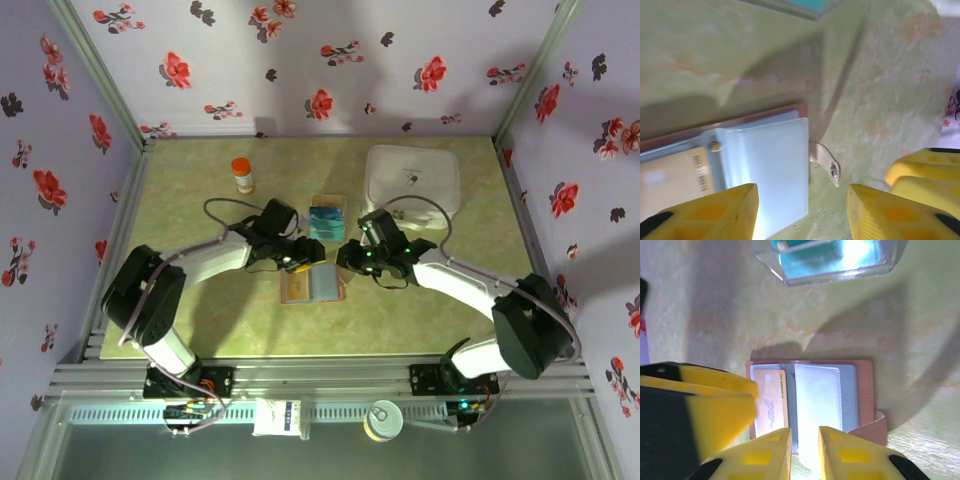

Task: Take the credit cards out of the card holder

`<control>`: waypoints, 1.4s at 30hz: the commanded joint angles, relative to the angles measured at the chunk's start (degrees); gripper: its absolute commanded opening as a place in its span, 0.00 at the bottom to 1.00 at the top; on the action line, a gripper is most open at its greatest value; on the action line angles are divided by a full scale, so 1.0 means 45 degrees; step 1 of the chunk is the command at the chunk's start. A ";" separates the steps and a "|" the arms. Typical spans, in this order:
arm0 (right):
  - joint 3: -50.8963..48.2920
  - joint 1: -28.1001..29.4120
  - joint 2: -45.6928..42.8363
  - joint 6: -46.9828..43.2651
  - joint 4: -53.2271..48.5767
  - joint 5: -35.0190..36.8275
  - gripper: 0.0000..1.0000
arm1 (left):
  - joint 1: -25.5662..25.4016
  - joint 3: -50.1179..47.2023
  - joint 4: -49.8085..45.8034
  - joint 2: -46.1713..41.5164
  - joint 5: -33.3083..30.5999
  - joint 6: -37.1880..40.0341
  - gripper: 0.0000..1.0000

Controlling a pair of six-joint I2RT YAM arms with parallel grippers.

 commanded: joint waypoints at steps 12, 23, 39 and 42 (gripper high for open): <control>0.2264 0.1395 0.3042 0.0235 0.0922 -0.0908 0.21 | 0.2102 -0.2909 -0.1111 -0.2129 -0.0427 0.0912 0.25; 0.2408 0.1729 0.4076 0.0453 0.1066 -0.1236 0.20 | 0.2200 -0.3219 0.0012 -0.1442 0.0371 0.0718 0.01; 0.2760 0.1807 0.4917 0.0284 0.0752 -0.1645 0.22 | 0.2197 -0.3561 0.0986 -0.0462 0.0841 0.0525 0.00; 0.2824 0.1830 0.4993 0.0241 0.0724 -0.1684 0.22 | 0.2199 -0.3560 0.0814 -0.0355 0.0723 0.0631 0.00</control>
